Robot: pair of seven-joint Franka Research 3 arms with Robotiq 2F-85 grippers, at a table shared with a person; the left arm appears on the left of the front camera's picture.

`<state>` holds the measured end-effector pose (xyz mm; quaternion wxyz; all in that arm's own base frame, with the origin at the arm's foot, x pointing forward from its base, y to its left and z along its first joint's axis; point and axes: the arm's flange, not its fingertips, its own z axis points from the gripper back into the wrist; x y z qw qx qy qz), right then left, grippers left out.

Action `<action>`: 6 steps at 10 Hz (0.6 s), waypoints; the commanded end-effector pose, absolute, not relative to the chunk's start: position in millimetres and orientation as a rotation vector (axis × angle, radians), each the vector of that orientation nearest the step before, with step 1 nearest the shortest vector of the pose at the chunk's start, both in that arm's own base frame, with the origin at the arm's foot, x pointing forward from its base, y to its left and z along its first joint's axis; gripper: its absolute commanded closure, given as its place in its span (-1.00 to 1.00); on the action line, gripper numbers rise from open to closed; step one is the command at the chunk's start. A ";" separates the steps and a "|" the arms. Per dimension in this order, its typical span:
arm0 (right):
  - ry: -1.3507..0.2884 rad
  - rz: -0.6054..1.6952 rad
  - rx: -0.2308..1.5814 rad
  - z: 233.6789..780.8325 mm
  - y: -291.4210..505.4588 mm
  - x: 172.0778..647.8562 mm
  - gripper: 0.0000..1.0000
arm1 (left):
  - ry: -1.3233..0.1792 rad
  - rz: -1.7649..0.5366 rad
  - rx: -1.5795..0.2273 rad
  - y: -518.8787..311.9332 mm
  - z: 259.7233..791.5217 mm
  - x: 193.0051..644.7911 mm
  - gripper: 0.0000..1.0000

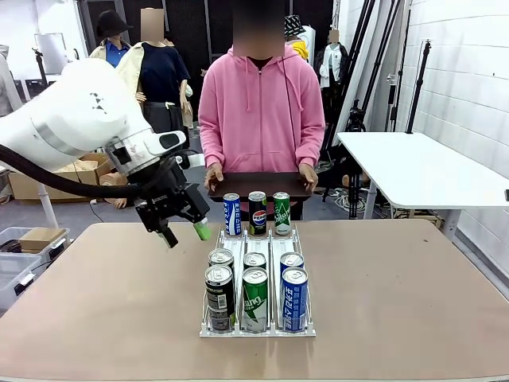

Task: Retrieve and hand over the desired beverage to the person.
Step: Pick up a can of the same type that the person held from the Automatic Can Dispenser.

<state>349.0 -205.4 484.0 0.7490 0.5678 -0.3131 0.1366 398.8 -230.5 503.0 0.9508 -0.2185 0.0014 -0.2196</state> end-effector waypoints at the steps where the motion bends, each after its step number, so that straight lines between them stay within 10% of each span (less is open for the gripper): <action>1: -0.701 0.303 1.260 482.9 -204.2 348.3 -1.00 | -0.008 -0.419 -0.382 -245.7 492.9 402.9 -1.00; 6: -0.701 0.303 1.260 482.9 -204.2 348.3 -1.00 | -0.018 -0.419 -0.290 -277.6 475.5 407.4 -1.00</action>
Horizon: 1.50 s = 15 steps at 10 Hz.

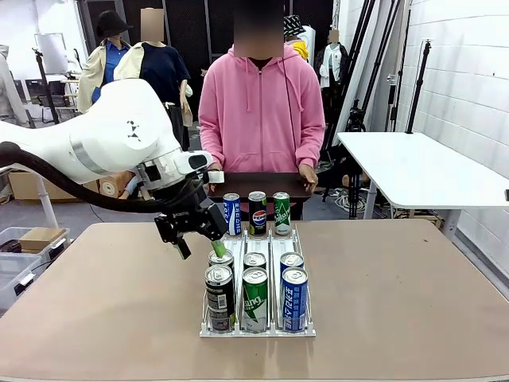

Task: Retrieve and hand over the desired beverage to the person.
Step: Pick up a can of the same type that the person held from the Automatic Can Dispenser.

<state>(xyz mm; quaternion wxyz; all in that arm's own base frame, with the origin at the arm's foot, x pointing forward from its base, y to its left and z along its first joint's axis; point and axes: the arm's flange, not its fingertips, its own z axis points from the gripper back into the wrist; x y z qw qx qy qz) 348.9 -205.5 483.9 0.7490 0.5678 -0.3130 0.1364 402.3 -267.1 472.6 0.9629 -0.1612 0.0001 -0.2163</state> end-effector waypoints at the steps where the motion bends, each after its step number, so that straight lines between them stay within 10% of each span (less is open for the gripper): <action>1: -0.701 0.303 1.260 482.9 -204.2 348.3 -1.00 | -0.015 -0.430 -0.281 -282.9 473.6 407.4 -1.00; 15: -0.701 0.303 1.260 482.9 -204.2 348.3 -1.00 | 0.021 -0.467 -0.154 -323.1 485.4 384.2 -1.00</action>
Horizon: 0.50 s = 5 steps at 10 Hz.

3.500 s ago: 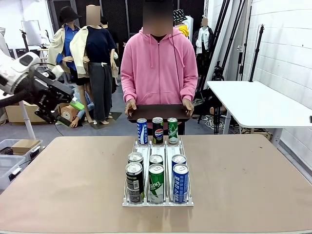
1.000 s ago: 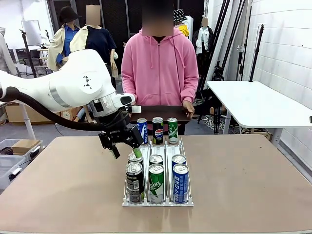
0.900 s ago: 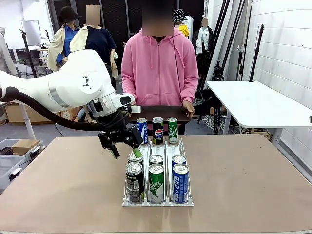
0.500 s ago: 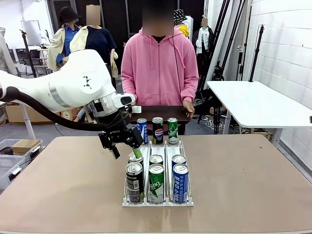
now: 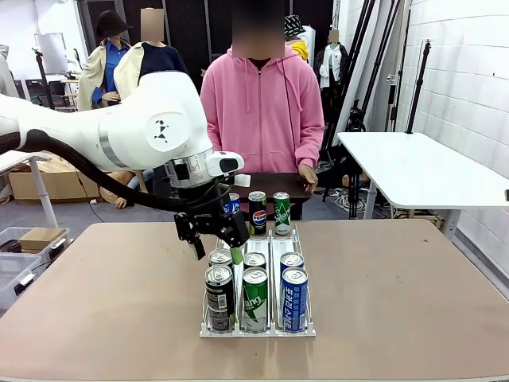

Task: Retrieve and hand over the desired beverage to the person.
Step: Pick up a can of the same type that the person held from the Automatic Can Dispenser.

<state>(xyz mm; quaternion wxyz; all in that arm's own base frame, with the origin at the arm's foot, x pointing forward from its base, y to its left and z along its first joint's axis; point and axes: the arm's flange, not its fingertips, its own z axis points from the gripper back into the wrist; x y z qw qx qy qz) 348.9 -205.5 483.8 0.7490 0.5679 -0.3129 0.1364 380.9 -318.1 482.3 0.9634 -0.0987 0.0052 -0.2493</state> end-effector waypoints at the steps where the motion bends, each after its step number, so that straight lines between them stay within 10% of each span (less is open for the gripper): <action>1: -0.701 0.303 1.260 482.9 -204.2 348.3 -1.00 | 0.018 -0.443 -0.136 -322.7 485.7 381.7 -1.00; 5: -0.701 0.303 1.260 482.9 -204.2 348.3 -1.00 | 0.004 -0.422 -0.070 -331.7 478.0 372.5 -1.00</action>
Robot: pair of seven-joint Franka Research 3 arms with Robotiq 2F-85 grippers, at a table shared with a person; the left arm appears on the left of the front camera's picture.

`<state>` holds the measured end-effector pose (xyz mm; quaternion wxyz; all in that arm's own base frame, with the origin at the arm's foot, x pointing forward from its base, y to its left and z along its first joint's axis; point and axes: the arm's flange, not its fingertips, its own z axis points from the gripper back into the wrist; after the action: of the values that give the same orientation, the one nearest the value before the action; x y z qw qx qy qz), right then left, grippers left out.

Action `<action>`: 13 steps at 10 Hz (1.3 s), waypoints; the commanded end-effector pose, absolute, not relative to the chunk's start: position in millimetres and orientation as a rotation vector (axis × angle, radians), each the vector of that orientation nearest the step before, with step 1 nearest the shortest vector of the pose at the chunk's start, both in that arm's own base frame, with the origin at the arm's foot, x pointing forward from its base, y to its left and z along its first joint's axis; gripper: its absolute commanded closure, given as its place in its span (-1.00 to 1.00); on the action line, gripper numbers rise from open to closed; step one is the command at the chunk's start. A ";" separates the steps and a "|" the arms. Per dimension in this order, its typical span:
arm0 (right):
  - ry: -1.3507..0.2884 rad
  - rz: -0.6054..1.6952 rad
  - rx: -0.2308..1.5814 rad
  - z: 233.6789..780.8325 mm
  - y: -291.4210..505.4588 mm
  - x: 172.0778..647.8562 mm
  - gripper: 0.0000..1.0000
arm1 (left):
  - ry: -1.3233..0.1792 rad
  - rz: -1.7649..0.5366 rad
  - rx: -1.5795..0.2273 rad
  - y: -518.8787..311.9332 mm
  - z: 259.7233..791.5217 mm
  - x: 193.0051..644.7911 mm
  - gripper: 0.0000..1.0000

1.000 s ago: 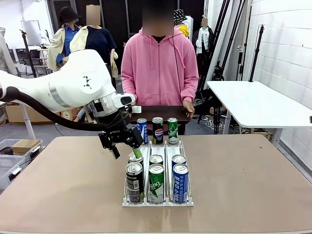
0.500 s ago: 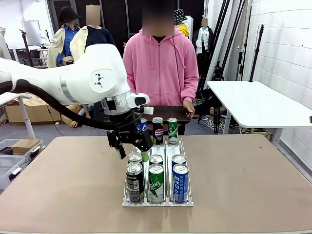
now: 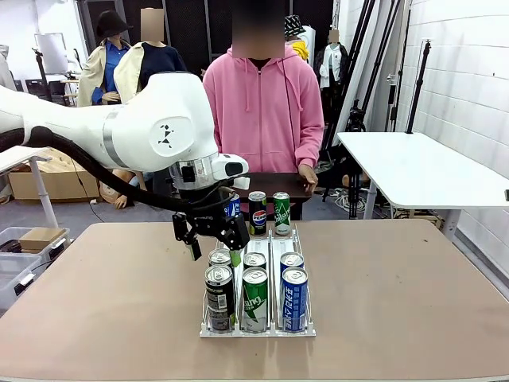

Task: Retrieve and hand over the desired beverage to the person.
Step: Pick up a can of the same type that the person held from the Automatic Can Dispenser.

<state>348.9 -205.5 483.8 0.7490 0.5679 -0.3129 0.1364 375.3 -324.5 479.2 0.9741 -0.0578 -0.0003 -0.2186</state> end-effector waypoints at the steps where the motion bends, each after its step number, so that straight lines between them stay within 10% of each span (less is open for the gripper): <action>1: -0.701 0.303 1.260 482.9 -204.2 348.3 -1.00 | -0.008 -0.438 -0.047 -334.6 474.6 369.5 -1.00; 13: -0.701 0.303 1.260 482.9 -204.2 348.3 -1.00 | -0.074 -0.477 0.002 -332.1 438.6 386.6 -1.00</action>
<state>348.9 -205.5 483.8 0.7490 0.5679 -0.3129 0.1363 382.7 -332.9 441.3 0.9718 -0.0095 -0.0233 -0.2344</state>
